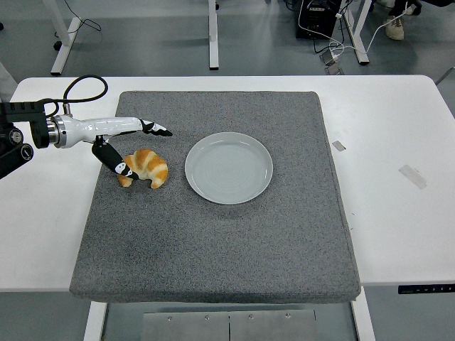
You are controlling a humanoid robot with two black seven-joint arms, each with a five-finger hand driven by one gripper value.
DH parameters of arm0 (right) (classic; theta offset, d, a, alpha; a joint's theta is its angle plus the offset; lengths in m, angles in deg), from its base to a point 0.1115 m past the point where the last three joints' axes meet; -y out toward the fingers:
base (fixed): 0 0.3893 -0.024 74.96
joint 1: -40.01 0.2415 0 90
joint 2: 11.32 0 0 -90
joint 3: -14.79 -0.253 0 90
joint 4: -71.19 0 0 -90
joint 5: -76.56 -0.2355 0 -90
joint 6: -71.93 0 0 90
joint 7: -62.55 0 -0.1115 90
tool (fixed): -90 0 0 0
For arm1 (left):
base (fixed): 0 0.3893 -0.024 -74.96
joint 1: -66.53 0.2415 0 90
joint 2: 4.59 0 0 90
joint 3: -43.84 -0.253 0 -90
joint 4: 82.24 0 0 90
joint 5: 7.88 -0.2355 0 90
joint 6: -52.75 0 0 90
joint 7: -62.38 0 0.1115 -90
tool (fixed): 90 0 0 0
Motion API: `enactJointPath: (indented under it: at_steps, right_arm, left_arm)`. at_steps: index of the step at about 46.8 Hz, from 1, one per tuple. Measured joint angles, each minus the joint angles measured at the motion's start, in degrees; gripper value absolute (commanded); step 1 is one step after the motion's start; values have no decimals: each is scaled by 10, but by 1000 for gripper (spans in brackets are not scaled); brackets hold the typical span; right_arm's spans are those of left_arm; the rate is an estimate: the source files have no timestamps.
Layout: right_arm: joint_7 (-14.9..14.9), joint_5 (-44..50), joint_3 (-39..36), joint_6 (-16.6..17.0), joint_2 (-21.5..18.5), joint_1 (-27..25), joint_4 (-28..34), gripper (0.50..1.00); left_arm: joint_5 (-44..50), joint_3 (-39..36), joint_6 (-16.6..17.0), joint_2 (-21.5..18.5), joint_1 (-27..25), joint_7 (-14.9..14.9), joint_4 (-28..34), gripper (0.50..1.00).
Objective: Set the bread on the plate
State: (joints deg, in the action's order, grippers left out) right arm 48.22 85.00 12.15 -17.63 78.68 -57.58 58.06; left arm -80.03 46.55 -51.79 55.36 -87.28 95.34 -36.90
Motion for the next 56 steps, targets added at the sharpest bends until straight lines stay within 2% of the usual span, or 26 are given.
enactJointPath:
  at_steps: [13,24,30,42,48,56]
  right_arm:
    - [0,0,1,0,0,-1,0,1000]
    - [0,0,1,0,0,-2,0,1000]
    - [0,0,1,0,0,-2,0,1000]
    - [0,0,2,0,0,-3,0,1000]
    - [0,0,2,0,0,-3,0,1000]
    - [0,0,2,0,0,-3,0,1000]
  left_arm:
    - [0,-5,8,2,5,0,0,934]
    - [1,-43,35,1,5,0,-1,925]
    - [2,-50,42,2,6,0,-1,884]
    - [1,-54,51,4,8,0,-2,745]
    - [0,-65,76,5,8,1,-2,713]
    - [7,-73,89,13,4,1,-6,692]
